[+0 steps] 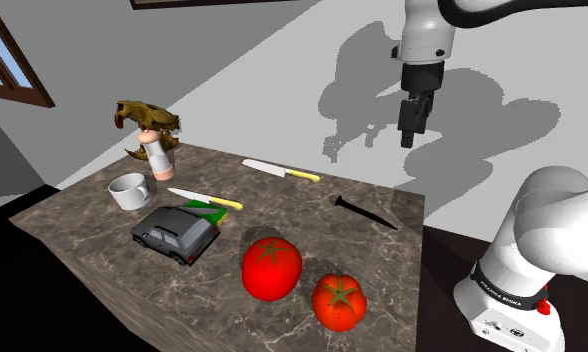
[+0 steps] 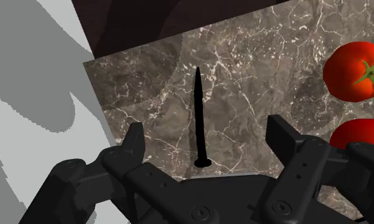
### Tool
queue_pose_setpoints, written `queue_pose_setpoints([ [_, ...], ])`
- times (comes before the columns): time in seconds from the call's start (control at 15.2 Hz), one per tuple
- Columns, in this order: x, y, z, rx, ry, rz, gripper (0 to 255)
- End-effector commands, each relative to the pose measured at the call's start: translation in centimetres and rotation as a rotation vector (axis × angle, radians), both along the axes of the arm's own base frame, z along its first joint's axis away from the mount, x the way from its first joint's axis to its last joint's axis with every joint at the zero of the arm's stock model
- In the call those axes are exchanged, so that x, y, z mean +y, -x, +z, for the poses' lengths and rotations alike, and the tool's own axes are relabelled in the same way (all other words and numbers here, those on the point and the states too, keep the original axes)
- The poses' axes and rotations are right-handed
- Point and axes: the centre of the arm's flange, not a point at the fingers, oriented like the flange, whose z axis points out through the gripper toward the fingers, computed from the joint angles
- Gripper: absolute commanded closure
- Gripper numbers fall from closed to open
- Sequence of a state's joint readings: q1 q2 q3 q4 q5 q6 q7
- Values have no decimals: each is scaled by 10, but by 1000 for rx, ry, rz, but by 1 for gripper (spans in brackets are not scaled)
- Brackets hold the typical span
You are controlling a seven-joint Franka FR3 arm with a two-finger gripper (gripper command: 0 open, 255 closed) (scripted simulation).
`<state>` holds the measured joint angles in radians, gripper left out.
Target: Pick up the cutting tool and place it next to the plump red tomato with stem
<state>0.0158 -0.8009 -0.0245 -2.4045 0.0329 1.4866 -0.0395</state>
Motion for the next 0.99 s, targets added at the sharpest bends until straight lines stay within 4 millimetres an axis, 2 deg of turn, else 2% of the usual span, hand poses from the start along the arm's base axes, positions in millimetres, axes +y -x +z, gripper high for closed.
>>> queue_pose_setpoints([
  [0.0, 0, 0, 0, 0, 0, 0, 0],
  [0.92, 10, -148, -88, -90, 21, 91, 0],
])
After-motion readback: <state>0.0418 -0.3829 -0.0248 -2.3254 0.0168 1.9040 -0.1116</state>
